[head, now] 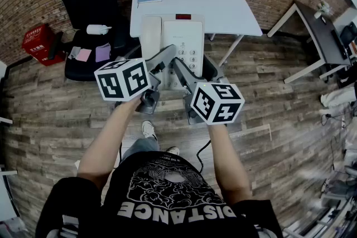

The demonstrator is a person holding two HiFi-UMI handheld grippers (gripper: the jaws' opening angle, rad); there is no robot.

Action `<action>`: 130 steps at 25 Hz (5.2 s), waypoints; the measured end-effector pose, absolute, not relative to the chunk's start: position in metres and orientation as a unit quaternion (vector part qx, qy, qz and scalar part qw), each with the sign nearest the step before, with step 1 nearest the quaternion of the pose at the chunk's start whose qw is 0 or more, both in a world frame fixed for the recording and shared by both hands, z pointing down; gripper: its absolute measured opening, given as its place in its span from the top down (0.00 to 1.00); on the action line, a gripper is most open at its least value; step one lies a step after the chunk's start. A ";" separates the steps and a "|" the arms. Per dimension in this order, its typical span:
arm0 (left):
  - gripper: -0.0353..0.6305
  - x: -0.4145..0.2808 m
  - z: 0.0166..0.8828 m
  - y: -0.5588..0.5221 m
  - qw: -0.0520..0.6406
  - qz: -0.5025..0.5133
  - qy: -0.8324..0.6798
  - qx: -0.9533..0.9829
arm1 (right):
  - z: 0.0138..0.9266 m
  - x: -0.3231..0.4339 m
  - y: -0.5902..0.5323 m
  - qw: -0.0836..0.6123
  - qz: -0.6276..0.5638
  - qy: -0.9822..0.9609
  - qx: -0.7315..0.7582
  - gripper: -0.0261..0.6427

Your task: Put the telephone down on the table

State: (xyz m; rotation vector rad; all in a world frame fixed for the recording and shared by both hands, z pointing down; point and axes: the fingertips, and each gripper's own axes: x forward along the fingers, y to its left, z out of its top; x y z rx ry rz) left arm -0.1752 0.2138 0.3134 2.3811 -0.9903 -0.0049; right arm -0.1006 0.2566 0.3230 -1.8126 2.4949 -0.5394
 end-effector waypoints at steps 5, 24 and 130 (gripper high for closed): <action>0.35 -0.171 0.317 0.219 0.277 0.005 -0.366 0.888 | 0.327 -0.098 0.263 0.014 -0.181 0.795 -0.578 0.45; 0.35 -0.131 0.321 0.187 0.278 0.011 -0.357 0.892 | 0.331 -0.059 0.232 0.021 -0.187 0.791 -0.582 0.45; 0.35 0.091 0.542 -0.439 0.452 0.112 -0.415 0.781 | 0.542 0.171 -0.403 -0.088 -0.411 0.751 -0.509 0.51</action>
